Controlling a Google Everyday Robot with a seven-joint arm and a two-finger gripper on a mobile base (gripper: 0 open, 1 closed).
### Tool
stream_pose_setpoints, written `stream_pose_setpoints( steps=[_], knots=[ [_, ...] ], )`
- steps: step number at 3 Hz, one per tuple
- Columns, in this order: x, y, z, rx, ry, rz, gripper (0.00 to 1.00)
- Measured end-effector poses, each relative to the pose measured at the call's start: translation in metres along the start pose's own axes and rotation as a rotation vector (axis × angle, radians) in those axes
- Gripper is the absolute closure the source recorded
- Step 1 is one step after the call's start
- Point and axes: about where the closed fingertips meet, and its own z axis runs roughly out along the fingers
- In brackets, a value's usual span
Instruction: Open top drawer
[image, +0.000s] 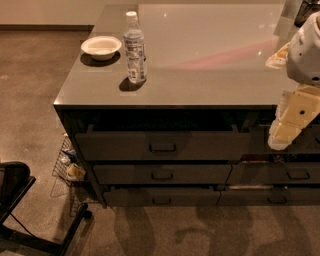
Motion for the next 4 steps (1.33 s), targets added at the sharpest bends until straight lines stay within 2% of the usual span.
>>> stream_pose_setpoints(
  steps=[1, 2, 3, 4],
  knots=[
    [0.0, 0.0, 0.0, 0.0, 0.0, 0.0, 0.0],
    [0.003, -0.006, 0.012, 0.008, -0.007, -0.032, 0.0],
    [0.009, -0.011, 0.044, -0.074, 0.021, -0.025, 0.0],
    [0.009, -0.011, 0.044, -0.074, 0.021, -0.025, 0.0]
  ],
)
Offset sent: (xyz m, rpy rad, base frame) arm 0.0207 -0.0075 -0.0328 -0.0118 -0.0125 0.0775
